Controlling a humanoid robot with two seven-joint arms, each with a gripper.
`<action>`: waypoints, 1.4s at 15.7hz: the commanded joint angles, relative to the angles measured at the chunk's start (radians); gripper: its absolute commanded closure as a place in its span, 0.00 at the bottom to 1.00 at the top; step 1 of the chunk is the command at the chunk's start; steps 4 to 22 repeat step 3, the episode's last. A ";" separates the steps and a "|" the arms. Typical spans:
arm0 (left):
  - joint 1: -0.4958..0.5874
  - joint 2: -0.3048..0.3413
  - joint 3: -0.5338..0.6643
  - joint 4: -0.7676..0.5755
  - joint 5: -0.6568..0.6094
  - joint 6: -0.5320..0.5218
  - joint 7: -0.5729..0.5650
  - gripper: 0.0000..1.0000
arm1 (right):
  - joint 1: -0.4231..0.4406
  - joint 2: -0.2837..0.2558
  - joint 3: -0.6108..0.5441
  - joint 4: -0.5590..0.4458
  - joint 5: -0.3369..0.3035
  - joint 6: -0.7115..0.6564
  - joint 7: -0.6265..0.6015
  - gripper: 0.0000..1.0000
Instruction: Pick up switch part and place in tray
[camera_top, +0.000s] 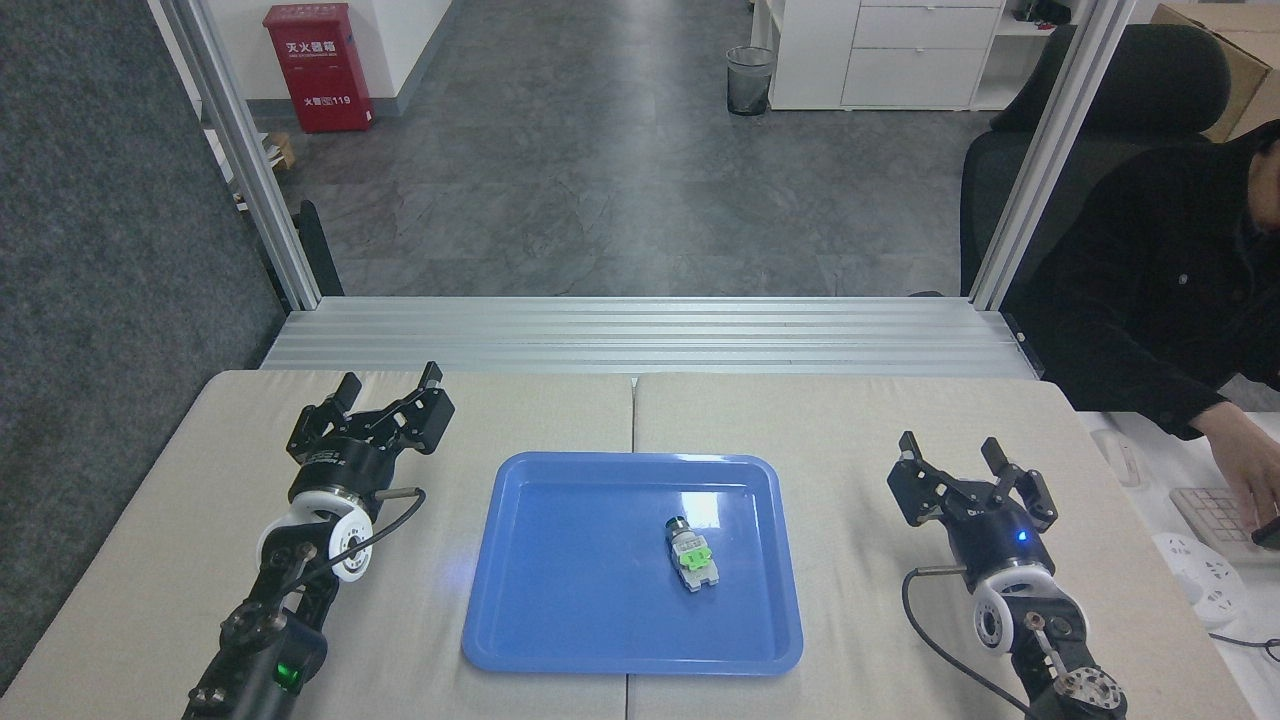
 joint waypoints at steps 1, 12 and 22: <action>0.000 0.000 0.000 0.000 0.000 0.000 0.001 0.00 | -0.001 -0.020 -0.022 0.000 -0.001 0.001 0.000 0.00; 0.000 0.000 -0.001 0.000 0.000 0.000 0.001 0.00 | -0.001 -0.022 -0.022 0.000 -0.001 0.001 0.000 0.00; 0.000 0.000 -0.001 0.000 0.000 0.000 0.001 0.00 | -0.001 -0.022 -0.022 0.000 -0.001 0.001 0.000 0.00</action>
